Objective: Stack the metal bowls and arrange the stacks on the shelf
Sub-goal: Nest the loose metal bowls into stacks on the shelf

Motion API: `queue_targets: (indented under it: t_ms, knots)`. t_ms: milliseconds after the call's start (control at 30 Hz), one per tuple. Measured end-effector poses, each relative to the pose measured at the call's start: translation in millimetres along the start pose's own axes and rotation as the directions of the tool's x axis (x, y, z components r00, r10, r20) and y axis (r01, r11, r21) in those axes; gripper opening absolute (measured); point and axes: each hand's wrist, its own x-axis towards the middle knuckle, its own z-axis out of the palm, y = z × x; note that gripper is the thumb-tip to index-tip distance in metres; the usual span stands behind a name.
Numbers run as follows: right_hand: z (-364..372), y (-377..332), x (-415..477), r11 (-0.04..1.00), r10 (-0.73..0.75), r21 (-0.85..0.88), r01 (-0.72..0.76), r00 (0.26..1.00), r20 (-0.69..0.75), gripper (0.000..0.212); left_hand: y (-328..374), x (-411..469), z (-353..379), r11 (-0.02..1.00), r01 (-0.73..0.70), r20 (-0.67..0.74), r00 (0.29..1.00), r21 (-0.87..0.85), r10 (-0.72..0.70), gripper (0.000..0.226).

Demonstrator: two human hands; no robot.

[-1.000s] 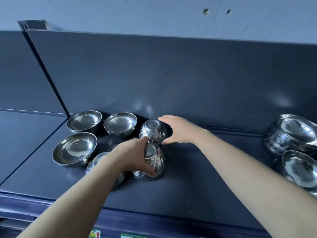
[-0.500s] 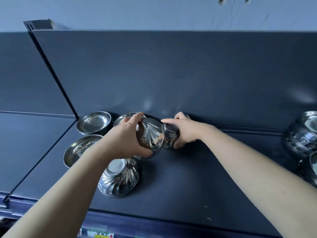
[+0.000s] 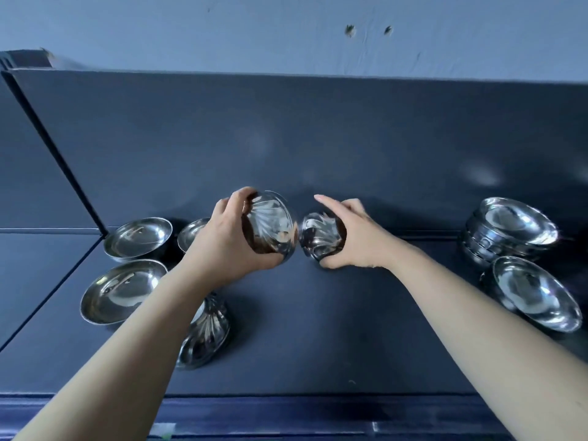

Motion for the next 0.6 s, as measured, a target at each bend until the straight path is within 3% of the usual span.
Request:
queue_targets:
  t_ms: [133,333,433,600]
  knots:
    - [-31.1,1.2,-45.0,0.996,0.003,0.082,0.014,0.979,-0.205,0.099,21.7,0.1,10.9,0.997,-0.078,-0.093,0.993,-0.011,0.077,0.107]
    - [-84.5,26.7,-126.8,0.982,0.074,0.187,0.013,0.889,-0.453,0.093,78.6,-9.3,45.7,0.958,-0.183,-0.029,0.983,-0.221,0.181,0.115]
    - [-107.3,46.9,-165.3,0.980,0.149,0.192,-0.054,0.839,-0.524,0.098,105.7,-15.3,68.9,0.919,-0.197,0.018,0.976,-0.341,0.216,0.112]
    - [-125.4,82.5,-214.2,0.962,0.270,0.186,-0.198,0.770,-0.578,0.085,143.3,-23.4,101.7,0.858,-0.232,0.050,0.957,-0.458,0.285,0.092]
